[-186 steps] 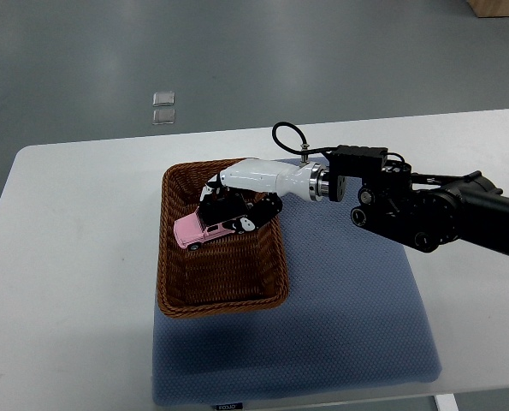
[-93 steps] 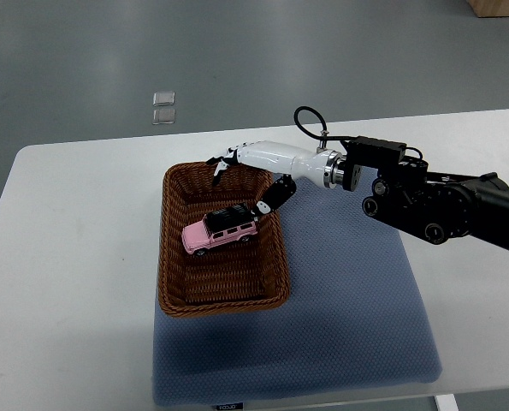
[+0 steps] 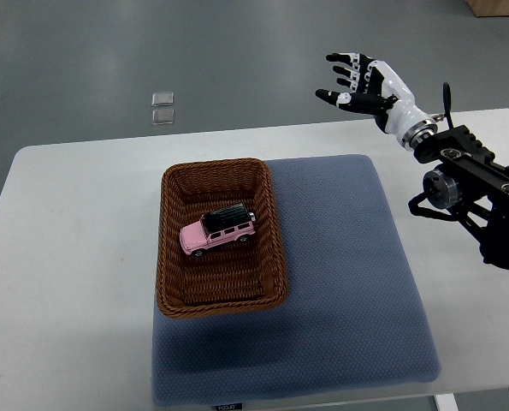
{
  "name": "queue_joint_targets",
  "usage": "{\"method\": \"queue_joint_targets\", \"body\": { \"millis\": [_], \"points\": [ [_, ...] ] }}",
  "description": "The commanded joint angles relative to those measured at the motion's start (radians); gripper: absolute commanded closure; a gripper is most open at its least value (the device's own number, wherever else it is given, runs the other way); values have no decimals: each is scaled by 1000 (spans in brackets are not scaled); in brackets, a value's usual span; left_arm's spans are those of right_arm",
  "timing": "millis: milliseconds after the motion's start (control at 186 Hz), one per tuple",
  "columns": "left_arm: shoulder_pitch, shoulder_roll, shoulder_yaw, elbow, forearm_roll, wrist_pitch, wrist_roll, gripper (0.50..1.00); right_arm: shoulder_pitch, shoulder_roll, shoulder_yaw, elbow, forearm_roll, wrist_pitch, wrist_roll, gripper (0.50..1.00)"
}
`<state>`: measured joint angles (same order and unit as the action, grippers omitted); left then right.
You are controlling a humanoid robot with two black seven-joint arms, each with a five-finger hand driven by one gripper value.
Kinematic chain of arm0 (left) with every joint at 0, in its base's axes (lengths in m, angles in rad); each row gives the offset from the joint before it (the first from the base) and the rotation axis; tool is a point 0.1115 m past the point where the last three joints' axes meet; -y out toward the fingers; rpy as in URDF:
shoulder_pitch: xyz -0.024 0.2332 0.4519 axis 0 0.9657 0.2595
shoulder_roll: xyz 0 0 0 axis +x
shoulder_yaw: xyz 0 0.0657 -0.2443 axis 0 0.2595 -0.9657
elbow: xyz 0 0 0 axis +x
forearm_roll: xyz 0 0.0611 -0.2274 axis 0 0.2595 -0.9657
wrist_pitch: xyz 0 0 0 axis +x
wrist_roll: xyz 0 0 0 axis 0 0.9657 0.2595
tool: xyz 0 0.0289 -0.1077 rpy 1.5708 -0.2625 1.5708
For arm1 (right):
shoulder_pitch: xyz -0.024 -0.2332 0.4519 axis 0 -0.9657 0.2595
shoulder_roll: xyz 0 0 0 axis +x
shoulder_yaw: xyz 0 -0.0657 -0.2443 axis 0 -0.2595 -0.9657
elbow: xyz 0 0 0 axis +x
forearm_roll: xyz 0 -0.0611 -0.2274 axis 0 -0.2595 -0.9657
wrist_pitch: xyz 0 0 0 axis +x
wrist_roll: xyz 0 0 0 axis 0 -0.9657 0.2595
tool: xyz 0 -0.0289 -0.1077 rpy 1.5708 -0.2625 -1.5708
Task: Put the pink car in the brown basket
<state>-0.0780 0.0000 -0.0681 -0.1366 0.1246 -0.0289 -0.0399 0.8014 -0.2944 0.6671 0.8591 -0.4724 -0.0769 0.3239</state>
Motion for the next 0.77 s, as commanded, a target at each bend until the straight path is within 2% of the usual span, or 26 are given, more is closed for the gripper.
{"method": "queue_joint_targets", "body": {
  "millis": [0, 242, 344, 435, 704, 763],
  "points": [
    [0, 0, 2, -1, 0, 0, 0, 500, -41, -17, 22, -3, 123, -57, -42, 603],
    [0, 0, 1, -8, 0, 0, 0, 500, -84, -40, 22, -37, 239, -21, -65, 603],
    [0, 0, 1, -8, 0, 0, 0, 500, -96, -61, 20, -37, 276, 77, -118, 601],
    [0, 0, -1, -6, 0, 0, 0, 500, -110, -69, 20, -37, 281, 137, -120, 595],
    [0, 0, -2, -3, 0, 0, -2, 500, -117, -63, 23, -52, 274, 100, -111, 585],
    [0, 0, -2, -6, 0, 0, 0, 500, -117, -66, 23, -52, 270, 100, -91, 585]
  ]
}}
